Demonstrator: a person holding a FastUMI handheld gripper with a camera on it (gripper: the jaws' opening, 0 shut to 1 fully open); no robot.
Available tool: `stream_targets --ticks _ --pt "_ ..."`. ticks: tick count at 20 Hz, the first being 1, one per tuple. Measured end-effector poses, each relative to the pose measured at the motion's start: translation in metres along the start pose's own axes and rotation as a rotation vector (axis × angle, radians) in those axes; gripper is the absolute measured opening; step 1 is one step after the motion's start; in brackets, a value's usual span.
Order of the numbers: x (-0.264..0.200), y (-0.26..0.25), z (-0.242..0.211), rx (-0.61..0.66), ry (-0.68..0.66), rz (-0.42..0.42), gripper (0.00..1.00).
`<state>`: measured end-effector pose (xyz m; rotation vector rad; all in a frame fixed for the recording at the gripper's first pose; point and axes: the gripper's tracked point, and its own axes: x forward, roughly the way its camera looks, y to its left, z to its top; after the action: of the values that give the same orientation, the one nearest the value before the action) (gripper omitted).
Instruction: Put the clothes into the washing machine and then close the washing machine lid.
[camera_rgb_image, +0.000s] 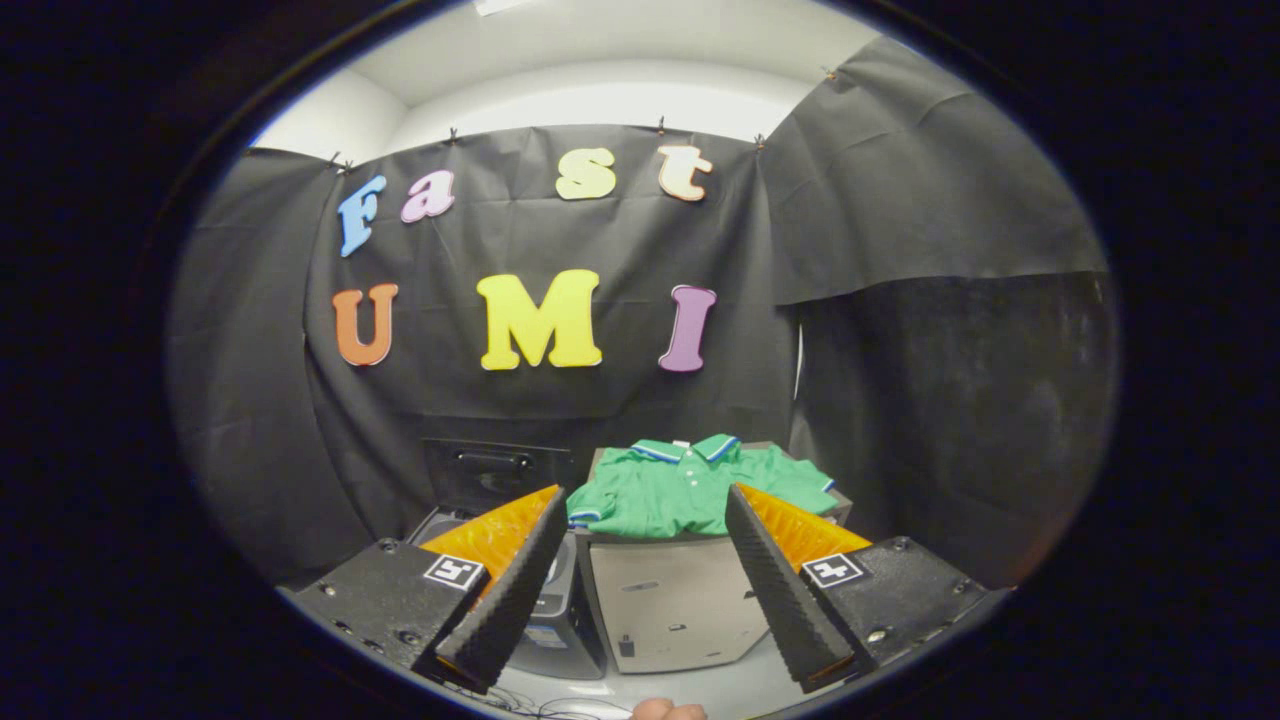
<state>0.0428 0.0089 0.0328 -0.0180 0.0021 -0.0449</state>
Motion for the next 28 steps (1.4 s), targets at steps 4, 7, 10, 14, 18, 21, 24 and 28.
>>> stream_targets --ticks 4,7,10,14,18,21,24,28 --pt "0.034 -0.018 0.024 -0.034 -0.014 -0.031 1.0" --pt "0.073 -0.029 0.039 -0.046 -0.011 -0.033 1.0" --pt "0.121 -0.031 0.037 -0.003 0.045 0.007 1.0" --pt "0.187 -0.046 0.024 0.027 0.142 0.032 1.0" --pt "0.246 -0.06 -0.01 0.049 0.294 0.028 1.0" --pt "0.282 -0.065 -0.043 0.033 0.404 0.026 1.0" --pt "0.306 -0.063 -0.064 0.024 0.459 0.031 1.0" --pt "0.315 -0.061 -0.081 -0.013 0.496 0.035 1.0"
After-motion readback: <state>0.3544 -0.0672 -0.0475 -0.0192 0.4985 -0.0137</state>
